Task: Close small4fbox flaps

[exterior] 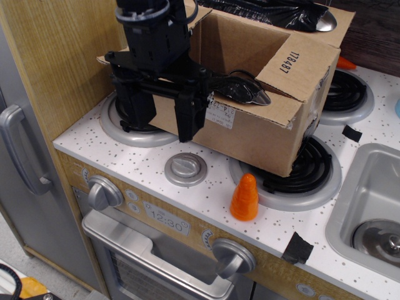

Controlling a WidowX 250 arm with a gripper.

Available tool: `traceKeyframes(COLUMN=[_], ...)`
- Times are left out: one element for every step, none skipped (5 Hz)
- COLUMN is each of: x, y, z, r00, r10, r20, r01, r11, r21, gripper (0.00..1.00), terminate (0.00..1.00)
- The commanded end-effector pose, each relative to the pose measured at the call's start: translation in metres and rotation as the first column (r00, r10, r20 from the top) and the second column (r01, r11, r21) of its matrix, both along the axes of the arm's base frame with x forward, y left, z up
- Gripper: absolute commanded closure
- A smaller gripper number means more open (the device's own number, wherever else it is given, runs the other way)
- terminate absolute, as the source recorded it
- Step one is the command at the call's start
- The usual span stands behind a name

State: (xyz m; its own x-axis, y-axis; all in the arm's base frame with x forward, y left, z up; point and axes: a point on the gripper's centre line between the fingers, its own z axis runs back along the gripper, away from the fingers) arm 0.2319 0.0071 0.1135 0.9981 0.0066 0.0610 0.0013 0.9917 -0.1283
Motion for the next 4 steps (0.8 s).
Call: traceKeyframes(x=[0.022, 0.032, 0.043, 0.054], y=[0.008, 0.007, 0.008, 0.006], z=[0.013, 0.028, 0.035, 0.046], r00=[0.984, 0.976, 0.954, 0.946], r10=[-0.116, -0.165, -0.241, -0.275], r20=[0.132, 0.140, 0.178, 0.169], r01=[0.109, 0.150, 0.212, 0.243], r11=[0.992, 0.982, 0.963, 0.952], r21=[0.060, 0.111, 0.166, 0.186], gripper=[0.00, 0.00, 0.00, 0.00], terminate=[0.00, 0.00, 0.00, 0.00])
